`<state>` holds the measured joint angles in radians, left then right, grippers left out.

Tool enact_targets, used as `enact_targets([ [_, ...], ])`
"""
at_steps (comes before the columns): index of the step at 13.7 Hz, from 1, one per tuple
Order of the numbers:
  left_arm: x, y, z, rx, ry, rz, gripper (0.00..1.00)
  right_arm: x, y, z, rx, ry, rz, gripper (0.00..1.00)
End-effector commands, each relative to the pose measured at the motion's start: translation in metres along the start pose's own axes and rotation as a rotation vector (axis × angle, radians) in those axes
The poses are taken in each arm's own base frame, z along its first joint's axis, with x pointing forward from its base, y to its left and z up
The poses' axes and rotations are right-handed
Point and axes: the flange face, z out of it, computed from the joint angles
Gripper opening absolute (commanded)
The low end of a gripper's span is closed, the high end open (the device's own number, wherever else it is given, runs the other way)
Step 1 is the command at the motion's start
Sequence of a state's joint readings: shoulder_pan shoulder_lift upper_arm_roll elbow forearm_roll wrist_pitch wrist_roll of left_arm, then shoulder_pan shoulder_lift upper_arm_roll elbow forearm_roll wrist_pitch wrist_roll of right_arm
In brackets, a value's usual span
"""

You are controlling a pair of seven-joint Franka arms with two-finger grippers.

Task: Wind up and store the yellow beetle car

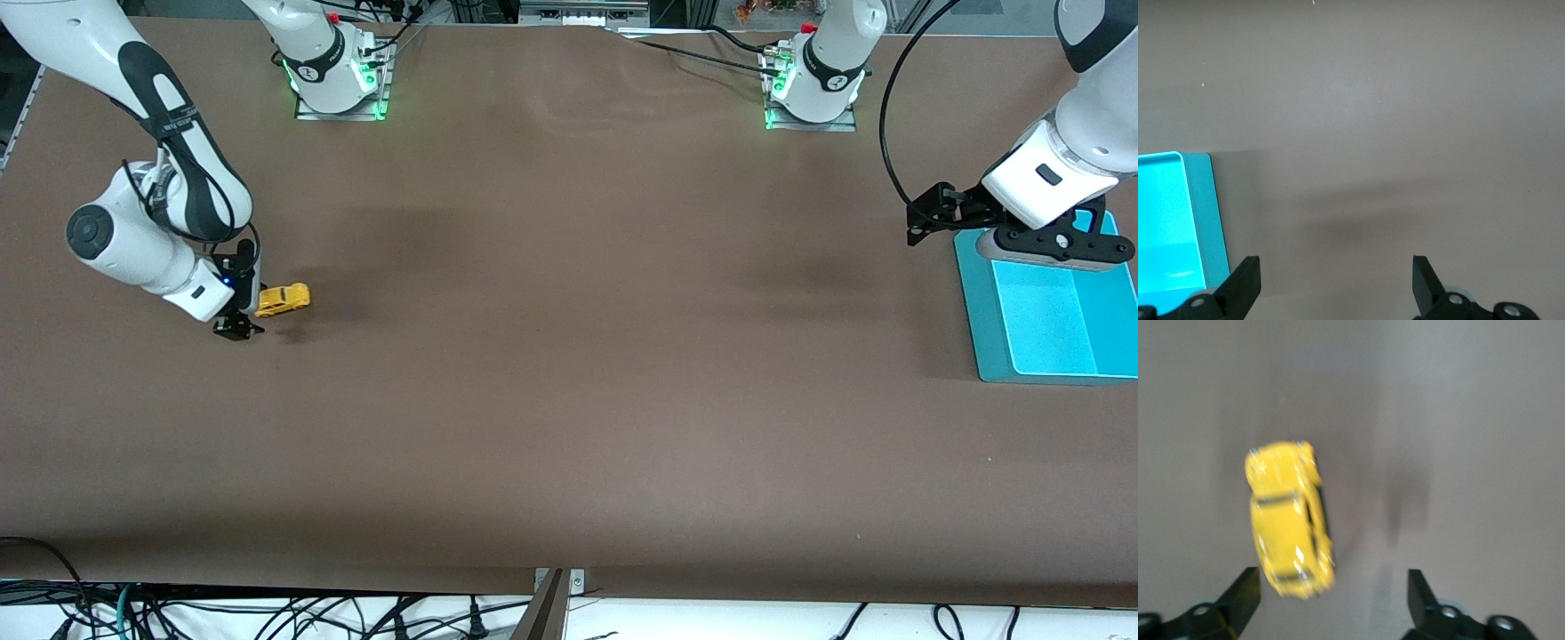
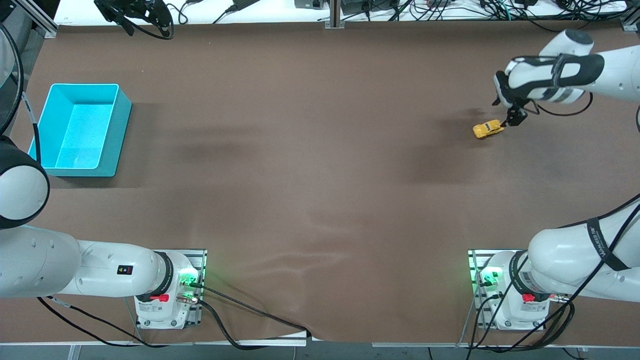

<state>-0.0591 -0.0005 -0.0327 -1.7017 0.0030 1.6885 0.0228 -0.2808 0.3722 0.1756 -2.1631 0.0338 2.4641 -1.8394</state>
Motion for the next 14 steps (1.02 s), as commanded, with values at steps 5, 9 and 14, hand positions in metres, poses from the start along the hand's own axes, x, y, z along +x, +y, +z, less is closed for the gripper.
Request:
enact_targets([
  [5, 0.003, 0.002, -0.005, 0.032, -0.004, -0.006, 1.00, 0.001, 0.035, -0.094, 0.080, 0.021, 0.052, 1.00],
  [9, 0.003, 0.002, -0.005, 0.032, -0.006, -0.006, 1.00, -0.019, 0.034, -0.144, 0.015, -0.014, 0.188, 1.00],
  [14, 0.001, 0.010, -0.005, 0.032, -0.016, 0.008, 1.00, -0.041, 0.017, -0.225, -0.072, -0.052, 0.311, 1.00],
])
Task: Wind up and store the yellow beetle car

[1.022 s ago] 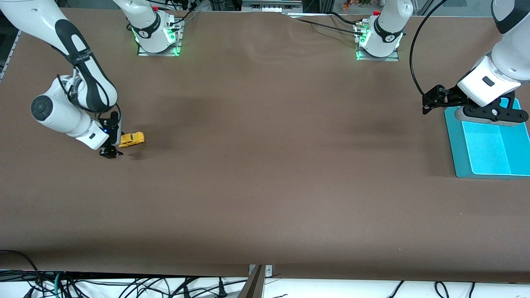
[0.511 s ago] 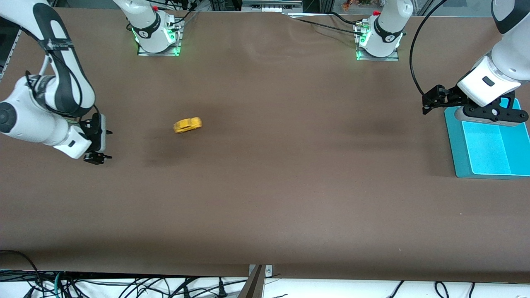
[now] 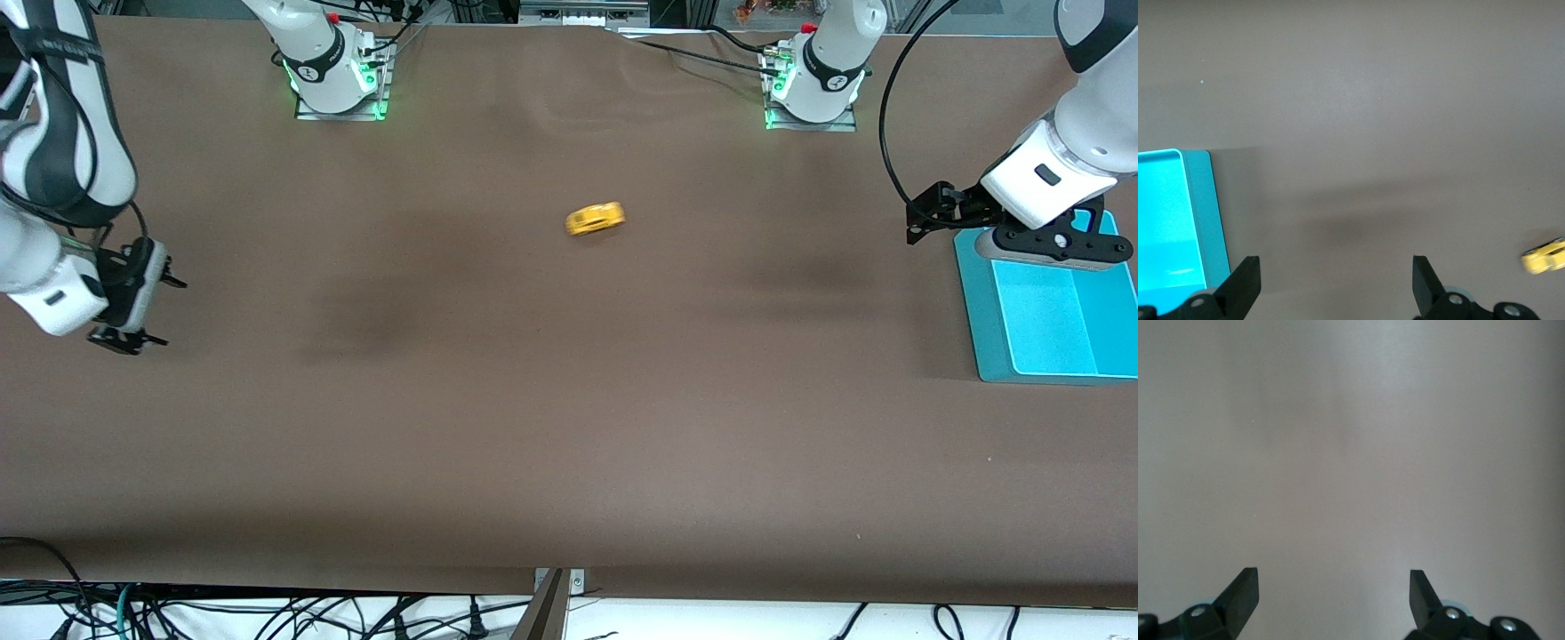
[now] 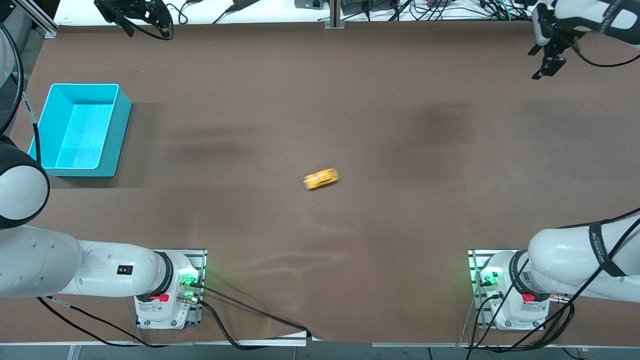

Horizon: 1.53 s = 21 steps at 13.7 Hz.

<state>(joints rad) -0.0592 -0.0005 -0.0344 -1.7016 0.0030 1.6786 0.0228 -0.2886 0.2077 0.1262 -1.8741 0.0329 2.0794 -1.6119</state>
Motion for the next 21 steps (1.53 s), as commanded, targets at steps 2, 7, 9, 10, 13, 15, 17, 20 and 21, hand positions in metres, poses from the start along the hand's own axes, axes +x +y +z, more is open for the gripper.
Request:
enact_targets([
  [2, 0.002, 0.013, -0.006, 0.032, -0.008, 0.011, 1.00, -0.032, -0.007, -0.046, 0.016, -0.020, 0.131, 1.00],
  [7, 0.002, 0.012, -0.006, 0.032, -0.008, 0.009, 1.00, -0.029, -0.010, -0.054, 0.009, -0.028, 0.221, 1.00],
  [9, 0.002, 0.012, -0.006, 0.032, -0.008, 0.011, 1.00, -0.030, -0.010, -0.053, 0.010, -0.028, 0.224, 1.00],
  [10, 0.002, 0.012, -0.006, 0.032, -0.008, 0.011, 1.00, -0.030, -0.010, -0.053, 0.010, -0.028, 0.224, 1.00],
  [13, 0.002, 0.012, -0.006, 0.032, -0.008, 0.011, 1.00, -0.029, -0.010, -0.053, 0.011, -0.028, 0.224, 1.00],
  [15, 0.002, 0.013, -0.006, 0.032, -0.008, 0.012, 1.00, -0.030, -0.010, -0.053, 0.009, -0.028, 0.225, 1.00],
  [17, 0.002, 0.012, -0.006, 0.032, -0.007, 0.011, 1.00, -0.030, -0.010, -0.053, 0.010, -0.028, 0.227, 1.00],
  [20, 0.002, 0.012, -0.006, 0.031, -0.010, 0.010, 1.00, -0.030, -0.010, -0.054, 0.009, -0.029, 0.237, 1.00],
  [21, 0.002, 0.012, -0.006, 0.031, -0.008, 0.009, 1.00, -0.030, -0.010, -0.054, 0.009, -0.028, 0.238, 1.00],
])
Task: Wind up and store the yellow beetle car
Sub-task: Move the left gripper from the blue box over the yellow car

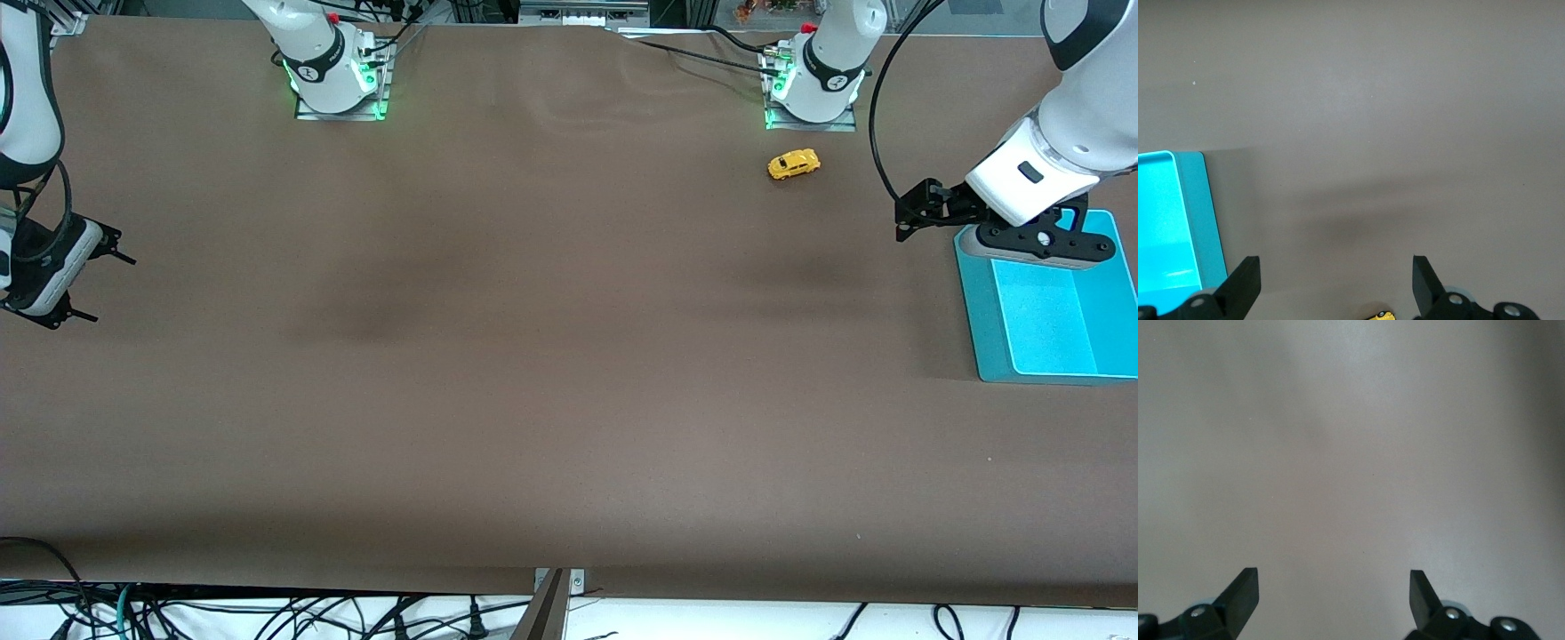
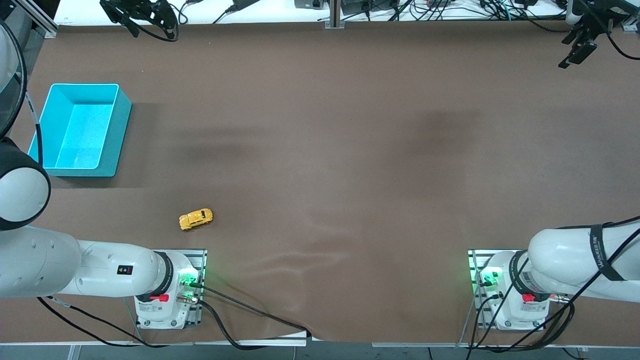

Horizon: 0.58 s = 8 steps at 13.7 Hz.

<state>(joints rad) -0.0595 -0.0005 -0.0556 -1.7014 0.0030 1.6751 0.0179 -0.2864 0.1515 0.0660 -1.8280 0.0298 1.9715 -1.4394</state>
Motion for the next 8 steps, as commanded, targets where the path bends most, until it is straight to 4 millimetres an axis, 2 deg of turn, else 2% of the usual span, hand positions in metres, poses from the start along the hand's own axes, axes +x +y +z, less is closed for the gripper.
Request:
enact_targets([
  [1, 0.002, -0.001, -0.007, 0.029, -0.004, -0.011, 1.00, 0.000, -0.001, -0.007, 0.004, -0.011, 0.013, 1.00],
  [2, 0.002, -0.002, -0.005, 0.030, -0.008, -0.005, 1.00, 0.000, -0.001, -0.008, 0.003, -0.011, 0.013, 1.00],
  [4, 0.009, 0.016, 0.024, 0.026, -0.093, 0.035, 1.00, 0.000, -0.001, -0.008, 0.003, -0.012, 0.014, 1.00],
  [6, 0.007, 0.027, 0.030, 0.023, -0.129, 0.102, 1.00, 0.000, -0.001, -0.008, 0.003, -0.012, 0.014, 1.00],
  [8, 0.004, 0.021, 0.035, 0.019, -0.162, 0.113, 1.00, 0.000, -0.001, -0.008, 0.003, -0.012, 0.013, 1.00],
])
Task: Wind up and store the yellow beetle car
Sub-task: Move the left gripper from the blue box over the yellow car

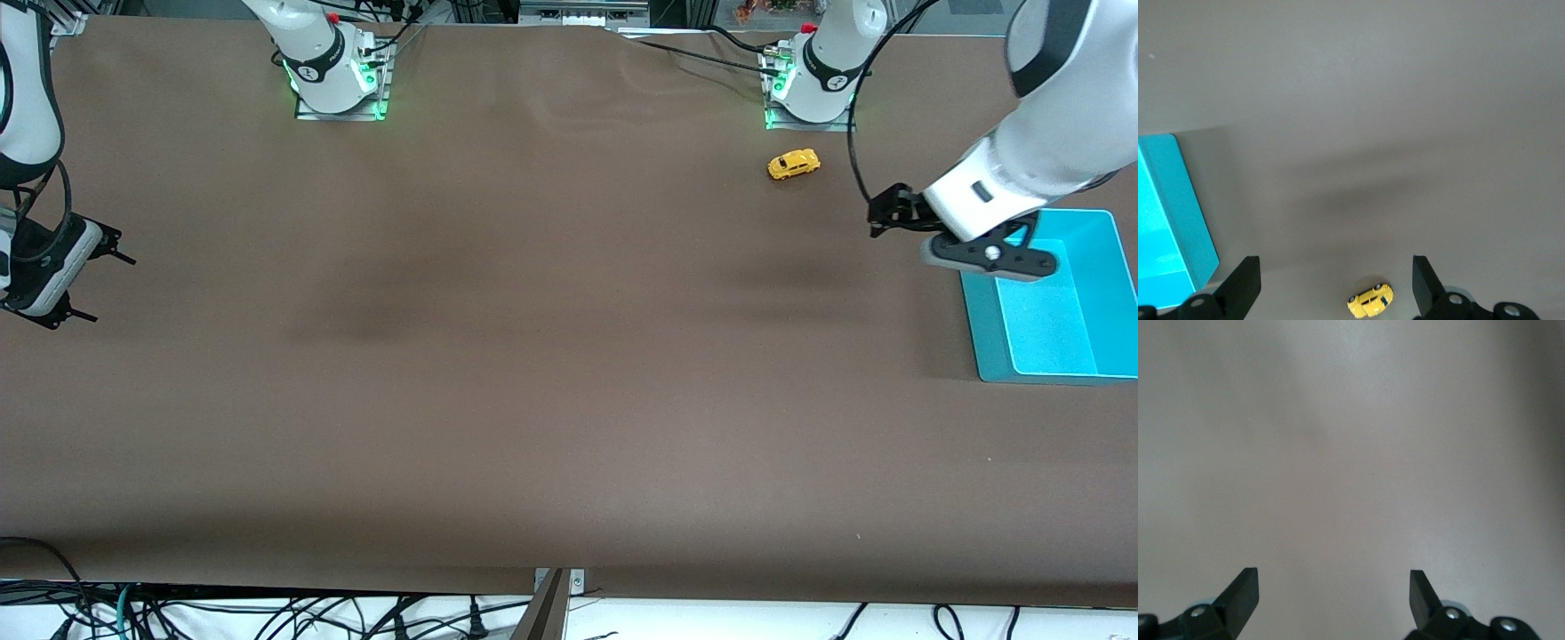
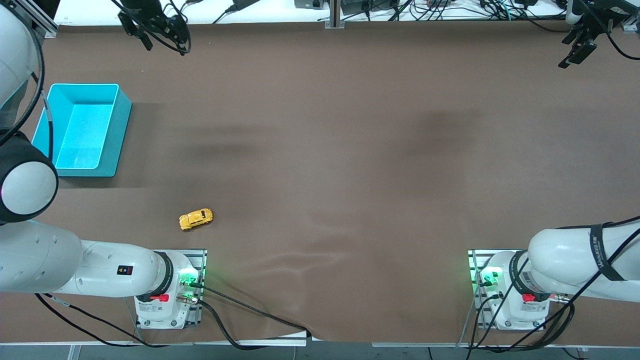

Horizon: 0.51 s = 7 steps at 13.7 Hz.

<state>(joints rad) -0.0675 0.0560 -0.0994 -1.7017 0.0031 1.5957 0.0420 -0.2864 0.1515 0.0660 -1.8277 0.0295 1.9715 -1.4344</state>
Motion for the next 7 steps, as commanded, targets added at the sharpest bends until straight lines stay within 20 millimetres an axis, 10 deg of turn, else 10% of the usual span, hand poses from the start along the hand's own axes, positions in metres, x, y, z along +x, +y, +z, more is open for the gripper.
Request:
enact_targets([
  [1, 0.000, -0.009, -0.003, 0.021, -0.027, 0.032, 1.00, 0.000, -0.001, -0.008, 0.003, -0.012, 0.009, 1.00],
  [7, -0.015, -0.004, 0.044, -0.083, -0.155, 0.184, 1.00, 0.001, -0.002, -0.008, 0.004, -0.012, 0.008, 1.00],
])
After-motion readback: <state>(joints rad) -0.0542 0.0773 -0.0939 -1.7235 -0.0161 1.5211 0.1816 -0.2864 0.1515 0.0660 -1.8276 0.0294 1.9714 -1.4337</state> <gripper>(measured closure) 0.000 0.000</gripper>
